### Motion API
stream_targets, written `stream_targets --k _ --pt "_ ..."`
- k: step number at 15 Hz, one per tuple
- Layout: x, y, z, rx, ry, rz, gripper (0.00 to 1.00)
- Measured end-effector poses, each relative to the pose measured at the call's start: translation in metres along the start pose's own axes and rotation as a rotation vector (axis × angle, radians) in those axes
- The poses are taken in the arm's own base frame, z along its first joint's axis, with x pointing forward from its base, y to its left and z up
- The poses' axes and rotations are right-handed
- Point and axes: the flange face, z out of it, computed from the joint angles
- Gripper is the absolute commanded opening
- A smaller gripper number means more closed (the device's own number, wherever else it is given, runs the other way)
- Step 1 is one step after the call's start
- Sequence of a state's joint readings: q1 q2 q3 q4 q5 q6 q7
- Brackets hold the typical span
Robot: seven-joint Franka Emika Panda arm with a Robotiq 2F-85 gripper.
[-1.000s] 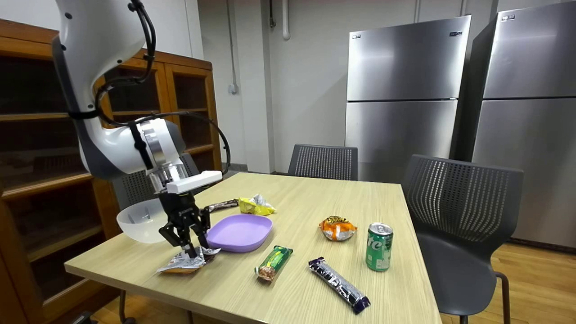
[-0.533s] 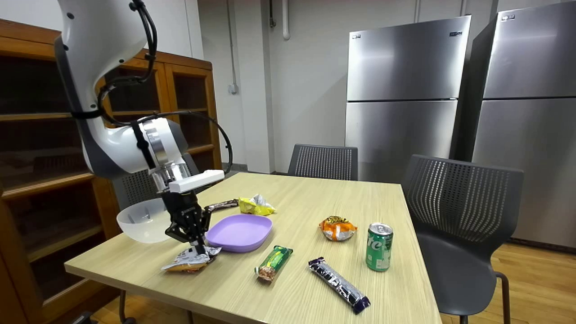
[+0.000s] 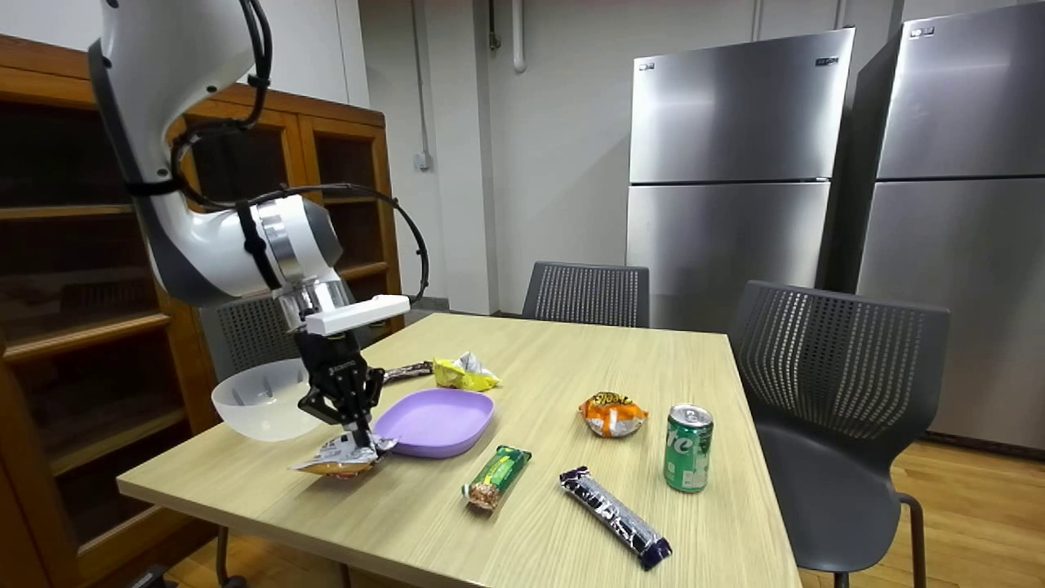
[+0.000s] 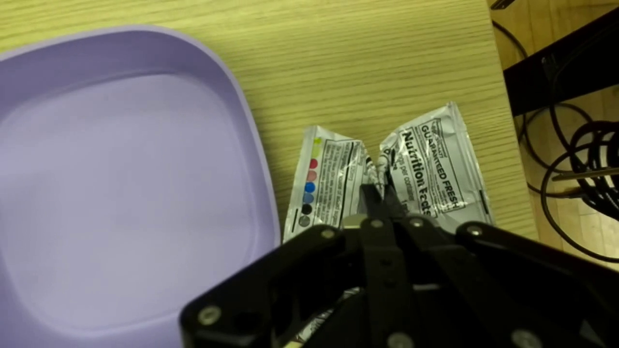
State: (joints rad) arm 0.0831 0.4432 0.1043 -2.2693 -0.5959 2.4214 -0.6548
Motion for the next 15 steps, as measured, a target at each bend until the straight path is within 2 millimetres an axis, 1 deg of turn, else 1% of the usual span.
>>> stream_targets --k 3,7,9,12,15 --pt "-0.016 0.003 -0.024 0.007 0.052 0.052 0.0" --pt "-0.041 0.011 -0.067 -0.006 0.139 0.132 0.0" --pt "-0.048 0.014 -0.089 -0.027 0.171 0.167 0.0" --pt "-0.054 0.016 -0.117 -0.049 0.22 0.214 0.0" --pt "-0.051 0.014 -0.141 -0.072 0.256 0.227 0.0"
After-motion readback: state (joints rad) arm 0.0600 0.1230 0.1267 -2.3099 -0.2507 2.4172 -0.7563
